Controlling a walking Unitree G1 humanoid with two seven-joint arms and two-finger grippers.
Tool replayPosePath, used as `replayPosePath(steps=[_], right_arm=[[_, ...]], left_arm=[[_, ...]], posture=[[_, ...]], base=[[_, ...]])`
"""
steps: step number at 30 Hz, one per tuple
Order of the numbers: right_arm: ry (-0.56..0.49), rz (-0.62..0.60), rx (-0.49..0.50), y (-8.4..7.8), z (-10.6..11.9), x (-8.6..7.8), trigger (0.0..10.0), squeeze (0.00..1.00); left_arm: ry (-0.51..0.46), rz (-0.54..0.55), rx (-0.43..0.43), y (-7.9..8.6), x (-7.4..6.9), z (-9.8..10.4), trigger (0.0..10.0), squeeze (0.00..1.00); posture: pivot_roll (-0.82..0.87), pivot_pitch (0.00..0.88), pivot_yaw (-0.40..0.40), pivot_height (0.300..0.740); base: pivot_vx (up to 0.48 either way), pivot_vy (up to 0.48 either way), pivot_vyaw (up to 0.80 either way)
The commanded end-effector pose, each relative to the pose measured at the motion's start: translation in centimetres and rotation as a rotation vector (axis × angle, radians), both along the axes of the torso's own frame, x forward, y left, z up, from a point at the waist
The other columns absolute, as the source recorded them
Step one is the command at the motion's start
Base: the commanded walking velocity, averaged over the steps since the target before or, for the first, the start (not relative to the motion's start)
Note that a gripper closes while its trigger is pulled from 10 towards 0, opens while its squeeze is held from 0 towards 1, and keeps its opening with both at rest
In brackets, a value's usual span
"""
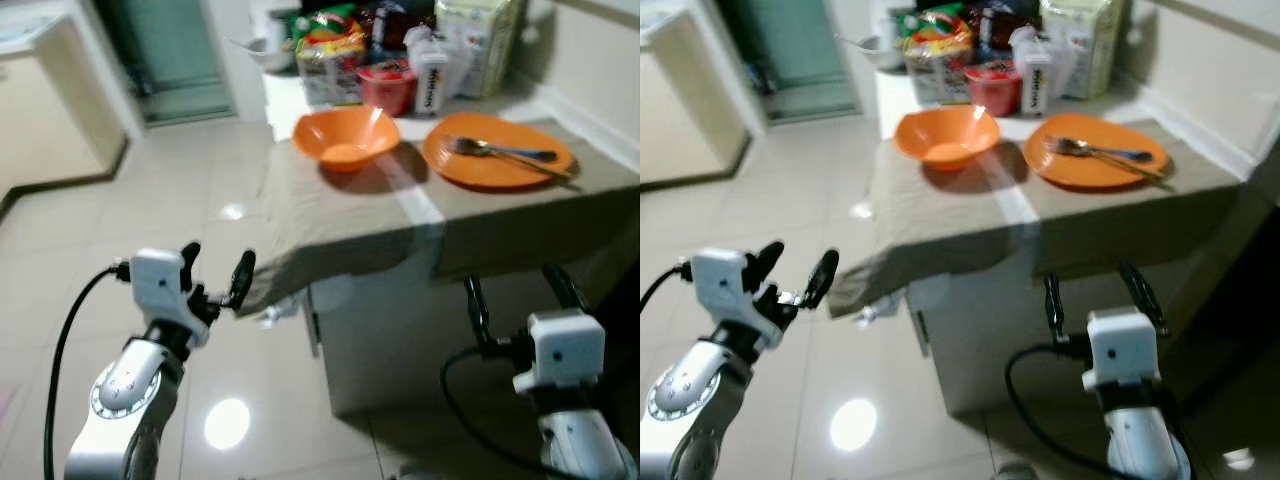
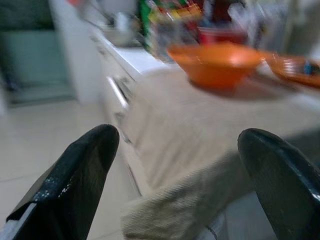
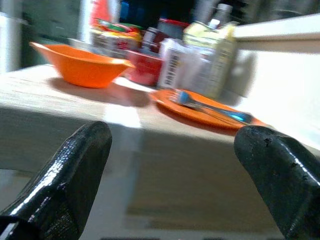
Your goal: Setting the table
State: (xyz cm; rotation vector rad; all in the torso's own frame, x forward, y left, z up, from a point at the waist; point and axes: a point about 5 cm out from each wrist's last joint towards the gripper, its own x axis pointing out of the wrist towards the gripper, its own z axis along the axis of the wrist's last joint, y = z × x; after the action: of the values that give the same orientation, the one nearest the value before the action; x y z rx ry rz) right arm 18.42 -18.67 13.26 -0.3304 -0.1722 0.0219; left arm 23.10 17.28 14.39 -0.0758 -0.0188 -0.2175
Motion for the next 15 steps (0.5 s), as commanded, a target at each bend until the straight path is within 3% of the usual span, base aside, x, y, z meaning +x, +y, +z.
replayPosePath(steps=[1, 15], right_arm=[[-0.011, 0.018, 0.0, 0.3, 0.5, 0.1, 10.0, 0.0], [-0.022, 0.024, -0.006, 0.6, 0.9, 0.3, 10.0, 0.0]], left_arm=[[-0.004, 0.025, 0.018, 0.4, -0.2, 0.4, 10.0, 0.0], [-0.033, -0.026, 0.016, -1.1, 0.8, 1.4, 10.0, 0.0]], posture=[[-0.22, 0.007, 0.116, 0.74], [-0.23, 0.005, 0.125, 0.74]], base=[[0.48, 0.0, 0.0], [0.48, 0.0, 0.0]])
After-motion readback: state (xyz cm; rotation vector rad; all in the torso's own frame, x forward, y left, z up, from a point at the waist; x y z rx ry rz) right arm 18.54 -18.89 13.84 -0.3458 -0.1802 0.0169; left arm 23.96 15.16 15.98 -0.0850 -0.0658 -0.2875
